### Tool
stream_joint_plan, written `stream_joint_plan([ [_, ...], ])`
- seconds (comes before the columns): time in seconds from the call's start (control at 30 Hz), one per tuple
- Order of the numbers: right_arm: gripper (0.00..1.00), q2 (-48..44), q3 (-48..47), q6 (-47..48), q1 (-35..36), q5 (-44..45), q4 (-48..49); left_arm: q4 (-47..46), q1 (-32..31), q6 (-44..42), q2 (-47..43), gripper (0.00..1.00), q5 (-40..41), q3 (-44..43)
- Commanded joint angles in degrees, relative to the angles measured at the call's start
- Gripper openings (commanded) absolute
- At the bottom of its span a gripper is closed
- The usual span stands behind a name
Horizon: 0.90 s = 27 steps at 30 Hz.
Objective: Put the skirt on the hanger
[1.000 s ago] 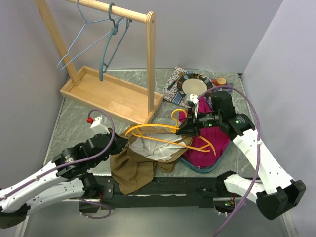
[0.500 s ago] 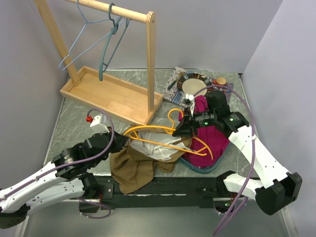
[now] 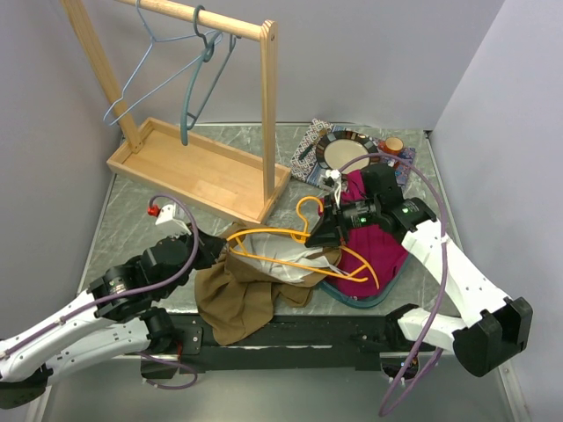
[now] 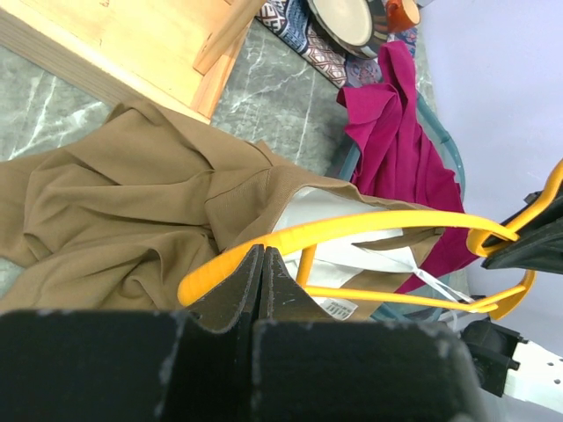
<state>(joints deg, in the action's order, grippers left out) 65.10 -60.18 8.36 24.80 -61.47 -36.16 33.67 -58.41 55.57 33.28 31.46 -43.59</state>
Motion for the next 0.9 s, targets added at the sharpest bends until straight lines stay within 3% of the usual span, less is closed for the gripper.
stream_joint_plan([
  [0.0,0.0,-0.24,-0.55,-1.68,0.78,-4.71,0.74,-2.82,0.32,-2.22,1.0,0.01,1.5,-0.62],
  [0.87,0.0,2.57,-7.76,0.61,-0.27,-4.18,-3.48,-4.58,0.32,-8.63,2.41,0.01,-3.6,1.14],
])
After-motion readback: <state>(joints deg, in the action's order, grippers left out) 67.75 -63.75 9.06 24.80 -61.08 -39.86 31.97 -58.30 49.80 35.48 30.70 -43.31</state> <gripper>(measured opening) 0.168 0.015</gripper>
